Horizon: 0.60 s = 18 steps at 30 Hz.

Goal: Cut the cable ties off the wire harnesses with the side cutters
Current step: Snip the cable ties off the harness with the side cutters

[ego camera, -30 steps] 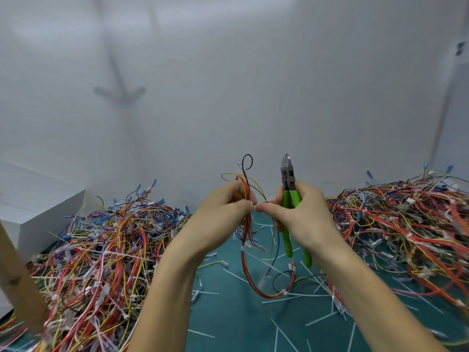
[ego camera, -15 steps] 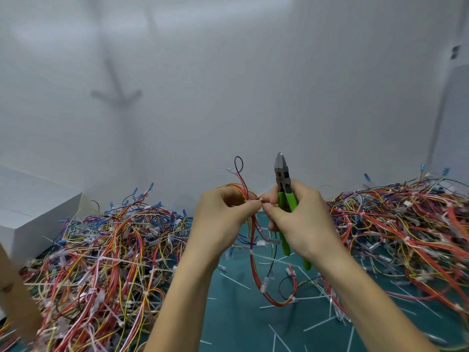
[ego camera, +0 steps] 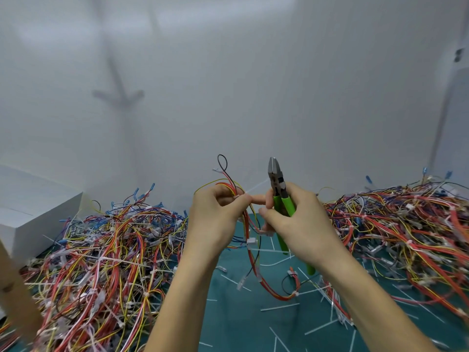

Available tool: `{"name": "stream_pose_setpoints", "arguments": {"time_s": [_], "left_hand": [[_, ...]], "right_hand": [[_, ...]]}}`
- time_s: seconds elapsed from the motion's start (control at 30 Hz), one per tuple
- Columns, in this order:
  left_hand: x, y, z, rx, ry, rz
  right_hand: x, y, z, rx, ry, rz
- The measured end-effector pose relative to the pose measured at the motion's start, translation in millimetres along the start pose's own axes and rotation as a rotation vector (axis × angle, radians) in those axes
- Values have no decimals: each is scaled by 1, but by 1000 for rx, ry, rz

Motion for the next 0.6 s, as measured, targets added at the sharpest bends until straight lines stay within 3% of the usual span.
{"name": "stream_pose_setpoints", "arguments": {"time_s": [0.13,0.37,0.6], "left_hand": [[-1,-5,-2,19,4,8],[-4,-8,-2,20,53,-26],[-4,-8,-1,23,58,-39]], "right_hand": [[-1,-3,1,152,31,-15],[-2,16,10,292,129,-229],[-2,17,12,327,125,-237]]}}
Point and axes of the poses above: each hand's wrist, its own x-axis away from the middle knuckle, its own y-axis out of the palm, z = x × y, the point moved 9 cm from there along -x, towards the middle knuckle, and after that the axes turned 13 degrees about -z, right-handed, at the moved point
